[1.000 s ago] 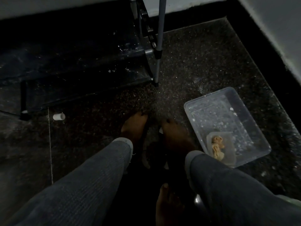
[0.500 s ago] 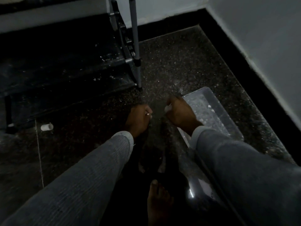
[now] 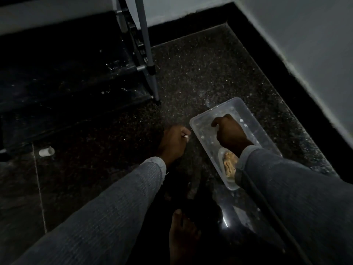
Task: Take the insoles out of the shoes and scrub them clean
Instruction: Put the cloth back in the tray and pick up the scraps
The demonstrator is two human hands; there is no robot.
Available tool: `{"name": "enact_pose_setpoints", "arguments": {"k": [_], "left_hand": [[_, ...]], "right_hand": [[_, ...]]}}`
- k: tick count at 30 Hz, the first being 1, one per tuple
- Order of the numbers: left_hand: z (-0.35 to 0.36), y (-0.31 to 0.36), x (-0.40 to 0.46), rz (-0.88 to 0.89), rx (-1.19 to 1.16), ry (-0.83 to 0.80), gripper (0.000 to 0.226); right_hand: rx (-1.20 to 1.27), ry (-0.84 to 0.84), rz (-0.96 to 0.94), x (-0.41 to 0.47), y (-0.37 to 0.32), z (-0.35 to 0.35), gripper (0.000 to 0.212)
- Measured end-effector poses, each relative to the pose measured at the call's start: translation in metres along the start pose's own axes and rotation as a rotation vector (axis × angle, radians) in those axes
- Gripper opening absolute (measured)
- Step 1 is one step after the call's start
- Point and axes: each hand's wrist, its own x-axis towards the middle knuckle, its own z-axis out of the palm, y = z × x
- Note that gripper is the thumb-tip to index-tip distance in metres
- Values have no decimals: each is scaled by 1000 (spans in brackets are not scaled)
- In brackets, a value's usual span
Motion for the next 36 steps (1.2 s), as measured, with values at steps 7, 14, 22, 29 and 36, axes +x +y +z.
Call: {"name": "enact_pose_setpoints", "arguments": {"k": [7, 14, 22, 29, 36], "left_hand": [[5, 2, 4, -56, -79, 6, 14], [5, 7, 11, -223, -399, 52, 12], [3, 7, 15, -326, -598, 60, 14], [8, 13, 16, -365, -711, -3, 21], [6, 1, 16, -370, -618, 6, 23]], "right_hand": [[-3, 25, -35, -2, -3, 2, 42], [160, -34, -367, -7, -46, 2, 24], [212, -99, -400, -6, -45, 3, 22], [155, -1, -254, 5, -20, 4, 18], [171, 102, 33, 15, 16, 0, 14]]}}
